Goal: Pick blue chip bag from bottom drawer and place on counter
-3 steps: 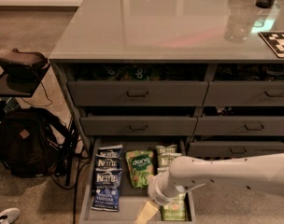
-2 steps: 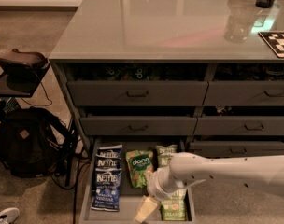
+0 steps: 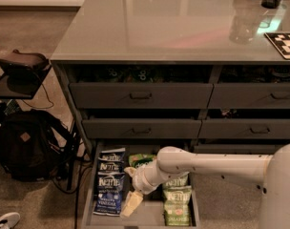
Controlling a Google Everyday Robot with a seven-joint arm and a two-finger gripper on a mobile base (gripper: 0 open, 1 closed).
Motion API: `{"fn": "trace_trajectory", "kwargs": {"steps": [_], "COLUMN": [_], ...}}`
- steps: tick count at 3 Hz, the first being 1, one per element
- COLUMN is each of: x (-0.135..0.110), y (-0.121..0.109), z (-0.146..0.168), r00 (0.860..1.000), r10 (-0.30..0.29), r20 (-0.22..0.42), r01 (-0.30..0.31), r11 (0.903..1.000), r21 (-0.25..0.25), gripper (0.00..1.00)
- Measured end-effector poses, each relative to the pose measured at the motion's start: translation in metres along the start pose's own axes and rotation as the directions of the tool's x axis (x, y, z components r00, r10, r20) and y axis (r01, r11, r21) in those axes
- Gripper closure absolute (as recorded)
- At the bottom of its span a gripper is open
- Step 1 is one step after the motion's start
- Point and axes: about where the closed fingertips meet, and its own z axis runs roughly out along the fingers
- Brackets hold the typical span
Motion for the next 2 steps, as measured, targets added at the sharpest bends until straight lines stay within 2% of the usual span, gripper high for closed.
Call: {"fn": "trace_trajectory", "kwargs": {"steps": [1, 2], "x": [-0.003, 0.006], "y": [-0.004, -0.031], "z": [0.023, 0.027], "r00": [0.999, 0.999], "r10": [-0.034, -0.001], "r20": [-0.001, 0.040], "r01": [0.034, -0.003], "r11": [0.9992, 0.9947], "r21": [0.022, 0.102], "gripper": [0.00, 0.00]}}
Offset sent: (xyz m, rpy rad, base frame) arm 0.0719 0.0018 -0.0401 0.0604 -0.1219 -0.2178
